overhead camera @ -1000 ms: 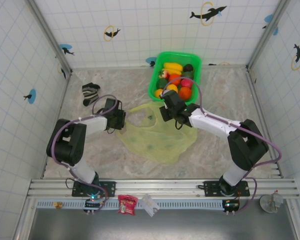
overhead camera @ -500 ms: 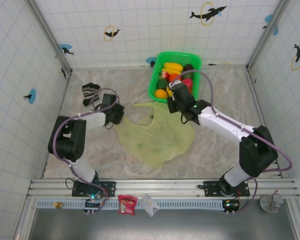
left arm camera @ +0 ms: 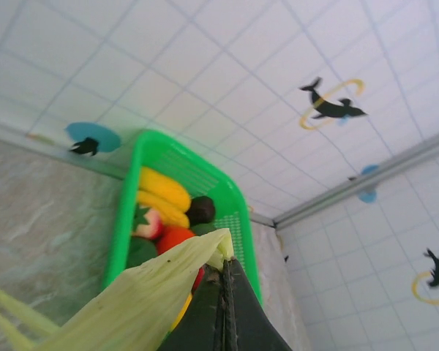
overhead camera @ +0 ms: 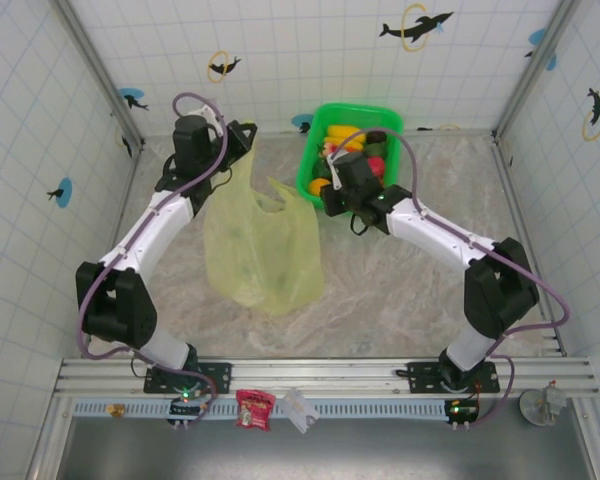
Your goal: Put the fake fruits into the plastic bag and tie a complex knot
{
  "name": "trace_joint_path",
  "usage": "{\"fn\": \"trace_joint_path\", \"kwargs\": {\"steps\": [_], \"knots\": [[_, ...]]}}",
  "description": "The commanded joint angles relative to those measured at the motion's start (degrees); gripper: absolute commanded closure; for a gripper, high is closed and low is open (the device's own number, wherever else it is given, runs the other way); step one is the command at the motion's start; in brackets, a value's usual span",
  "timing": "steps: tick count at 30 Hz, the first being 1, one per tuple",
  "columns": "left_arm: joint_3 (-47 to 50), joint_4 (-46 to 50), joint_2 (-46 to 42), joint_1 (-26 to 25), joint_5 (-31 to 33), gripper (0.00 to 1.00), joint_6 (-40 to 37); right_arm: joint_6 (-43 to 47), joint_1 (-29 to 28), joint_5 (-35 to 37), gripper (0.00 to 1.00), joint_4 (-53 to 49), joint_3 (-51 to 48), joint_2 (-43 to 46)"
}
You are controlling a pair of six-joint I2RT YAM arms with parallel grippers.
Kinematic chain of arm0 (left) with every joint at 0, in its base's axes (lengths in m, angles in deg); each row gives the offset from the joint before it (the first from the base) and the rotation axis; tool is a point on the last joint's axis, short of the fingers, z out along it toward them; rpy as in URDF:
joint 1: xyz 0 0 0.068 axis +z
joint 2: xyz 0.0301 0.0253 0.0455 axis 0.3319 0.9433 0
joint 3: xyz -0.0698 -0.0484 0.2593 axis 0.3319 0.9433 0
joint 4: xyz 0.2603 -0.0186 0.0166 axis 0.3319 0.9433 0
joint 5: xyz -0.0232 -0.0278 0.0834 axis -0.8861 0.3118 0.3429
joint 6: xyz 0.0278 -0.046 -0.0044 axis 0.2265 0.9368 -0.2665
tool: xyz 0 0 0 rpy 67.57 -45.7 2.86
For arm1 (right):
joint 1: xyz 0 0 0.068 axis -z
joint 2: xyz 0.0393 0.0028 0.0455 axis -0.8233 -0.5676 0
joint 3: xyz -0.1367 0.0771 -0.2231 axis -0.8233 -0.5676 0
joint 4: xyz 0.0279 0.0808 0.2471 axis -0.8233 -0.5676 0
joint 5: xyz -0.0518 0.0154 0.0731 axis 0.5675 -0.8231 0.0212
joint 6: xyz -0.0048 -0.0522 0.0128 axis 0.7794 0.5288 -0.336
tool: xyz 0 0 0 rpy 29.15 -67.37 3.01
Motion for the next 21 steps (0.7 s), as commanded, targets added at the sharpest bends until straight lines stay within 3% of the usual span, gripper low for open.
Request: {"fn": "trace_joint_path", "kwargs": {"steps": [1,5,8,12,14,18,21], "knots": [[-2.93,-1.06,-2.7,-3.02,-6.3,1.0,-10.42,-1.42,0.88,-1.03,0.5,1.06,3.42,0.0],[-5.4,-1.45,-5.73,-7.3,-10.39,1.0,-20.21,-5.13,2.77,-3.65,0.51,6.01,2.79,2.12],[-1.79,-5.25,-10.89,-10.84,-12.26,1.0,-29.45,-7.81,3.78,-6.18,0.5,10.58,0.79,3.69],[7.79,-13.93,-18.59,-13.66,-15.84,1.0,-35.48,-11.51,5.07,-12.73,0.27,11.48,-1.01,2.66],[11.87,-16.41,-20.85,-13.76,-18.34,1.0,-36.0,-14.41,6.17,-19.56,0.24,13.22,-3.52,1.61],[20.53,-21.3,-25.28,-14.07,-22.63,1.0,-38.41,-18.05,5.32,-32.82,0.25,22.69,-11.17,0.59],[27.61,-24.2,-28.57,-14.4,-25.04,1.0,-39.16,-18.74,3.42,-33.5,0.43,30.32,-17.46,1.66]]}}
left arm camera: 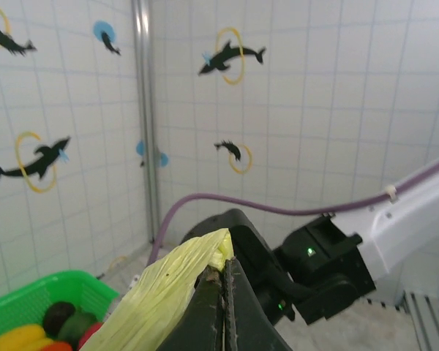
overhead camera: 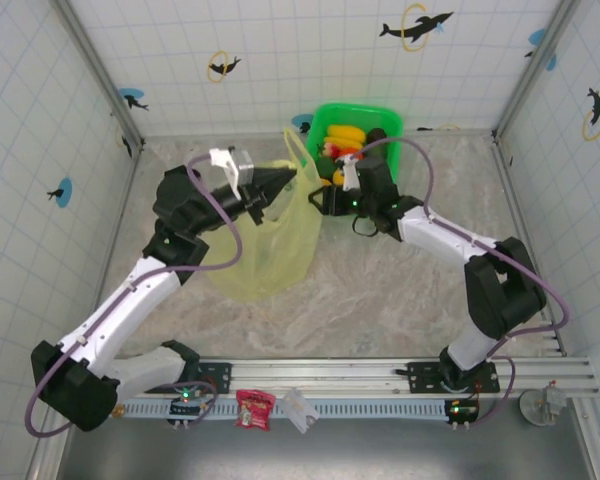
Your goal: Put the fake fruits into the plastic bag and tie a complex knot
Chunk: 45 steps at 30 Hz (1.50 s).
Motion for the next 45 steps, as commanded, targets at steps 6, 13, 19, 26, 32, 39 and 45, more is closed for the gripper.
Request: {"fn": "trace_joint_path", "kwargs": {"steps": [6,13,19,26,32,39,45], "knots": [[8.35,-0.59,-4.81,-0.48,0.76,1.0,-5.02,-5.68,-1.27,-6.82,0.98,19.99,-8.28,1.22],[4.01,0.86,-4.79,-0.22,15.62,1.0,-6.67,-2.04,-1.08,0.46,1.0,24.12,-3.22,2.88],[2.74,-0.14,-5.65,-0.13,7.59,1.0,-5.56,2.34,-1.3,4.36,1.0,38.07,-11.54,10.7],[15.36,-2.09,-10.9,-0.24,5.69,1.0,1.96,10.6,-5.8,6.86,1.0,49.62,-29.93,16.52],[22.82,-2.73,-15.62,-0.48,9.54,0.99,4.43,15.03,-12.2,13.34,1.0,50.93,-36.22,18.97],[25.09,-2.78,-17.92,-0.48,13.65,0.85,5.6,16.74,-14.53,19.29,1.0,52.13,-37.69,19.86],[24.45,-4.09,-16.38,-0.56,15.43,0.71,9.76,16.73,-14.72,19.18,1.0,51.94,-37.49,19.68]]}}
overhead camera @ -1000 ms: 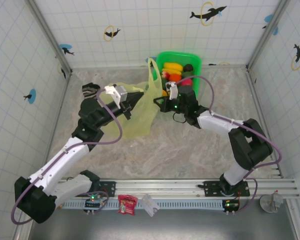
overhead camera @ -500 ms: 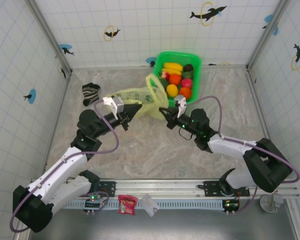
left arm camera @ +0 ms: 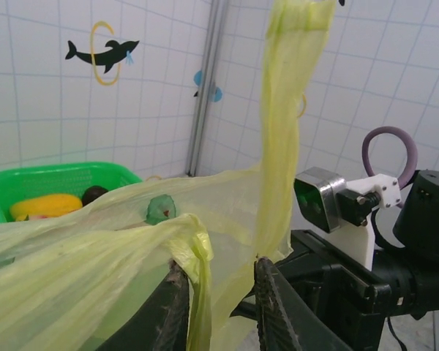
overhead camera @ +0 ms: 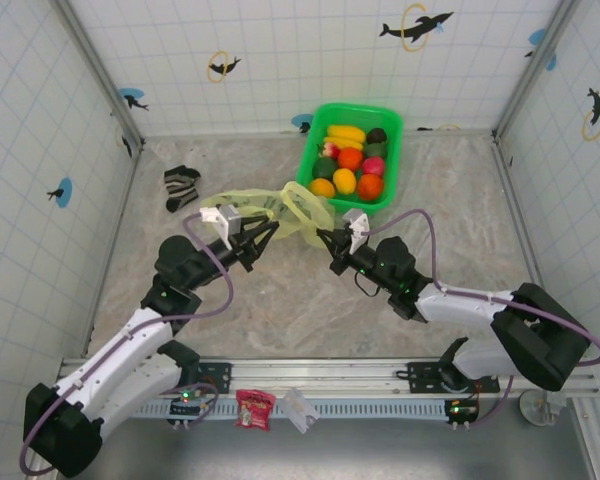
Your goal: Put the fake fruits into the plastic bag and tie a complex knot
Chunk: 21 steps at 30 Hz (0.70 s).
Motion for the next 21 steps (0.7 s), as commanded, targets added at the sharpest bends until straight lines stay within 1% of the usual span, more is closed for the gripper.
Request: {"fn": "trace_joint_path", "kwargs": {"steps": [1,2,6,7,8,13,14,16,21], "knots": [[-0.2,-2.49,0.42,-0.21,2.22,0.71,4.29,0.9,-0.4,1.54,1.0,3.38,-0.67,0.97],[-0.2,-2.69,0.47,-0.18,2.78,0.67,4.41,0.94,-0.42,1.46,1.0,3.36,-0.71,1.06],[-0.47,-2.9,0.88,-0.21,6.12,0.64,4.67,1.58,-0.71,1.33,1.0,3.11,-0.94,1.54],[-0.51,-2.95,1.04,-0.3,6.73,0.58,4.67,1.77,-0.86,1.28,1.0,3.02,-0.97,1.65],[-0.76,-2.47,1.21,-0.31,7.83,0.54,4.67,2.12,-1.05,1.27,1.0,2.8,-0.98,1.83],[-1.79,1.57,1.41,-0.54,14.96,0.53,4.41,2.64,-1.49,2.04,1.0,2.66,-1.43,2.77],[-1.79,2.0,1.29,-0.51,15.51,0.53,4.33,2.7,-1.64,2.13,1.0,2.58,-1.47,2.95],[-1.91,2.03,1.16,-0.54,14.99,0.57,4.21,2.87,-1.58,2.56,1.0,2.23,-1.45,2.97],[-3.0,2.05,0.68,-0.59,12.86,0.81,4.25,3.18,-1.59,3.5,1.0,2.05,-1.55,3.17]]}}
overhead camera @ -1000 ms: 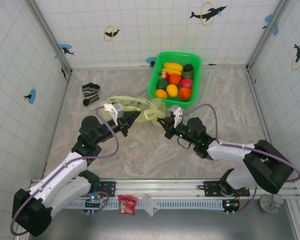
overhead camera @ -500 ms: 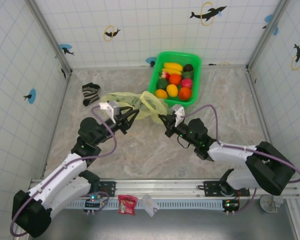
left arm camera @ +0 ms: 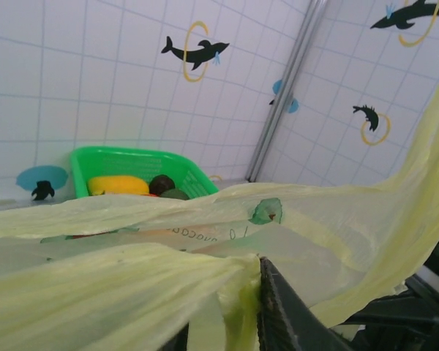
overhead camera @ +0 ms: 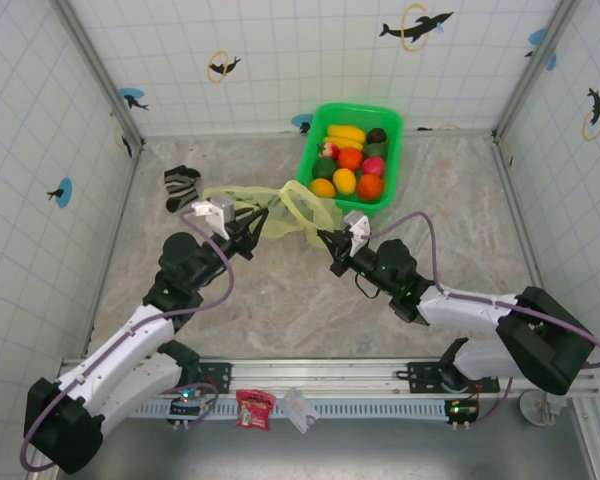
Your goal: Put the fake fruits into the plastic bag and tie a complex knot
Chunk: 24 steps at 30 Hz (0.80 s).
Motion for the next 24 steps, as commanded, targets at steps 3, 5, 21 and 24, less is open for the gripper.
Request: {"fn": "trace_joint_path", "kwargs": {"steps": [3,5,21,24], "knots": [[-2.32,0.49,-2.06,-0.47,-0.09,0.96,-0.51,0.82,-0.4,3.49,1.0,0.64,-0.81,1.47],[-2.38,1.54,-3.23,-0.42,0.57,1.0,-1.02,1.15,-0.28,3.61,1.0,-1.54,-0.2,1.4],[-16.45,24.4,0.1,-0.42,3.62,1.0,-0.84,1.32,7.22,-11.44,0.2,-18.63,6.82,14.74],[-18.25,27.1,1.16,-0.42,5.27,1.0,-1.01,-6.32,11.55,-5.02,0.28,-21.04,8.18,13.28]]}}
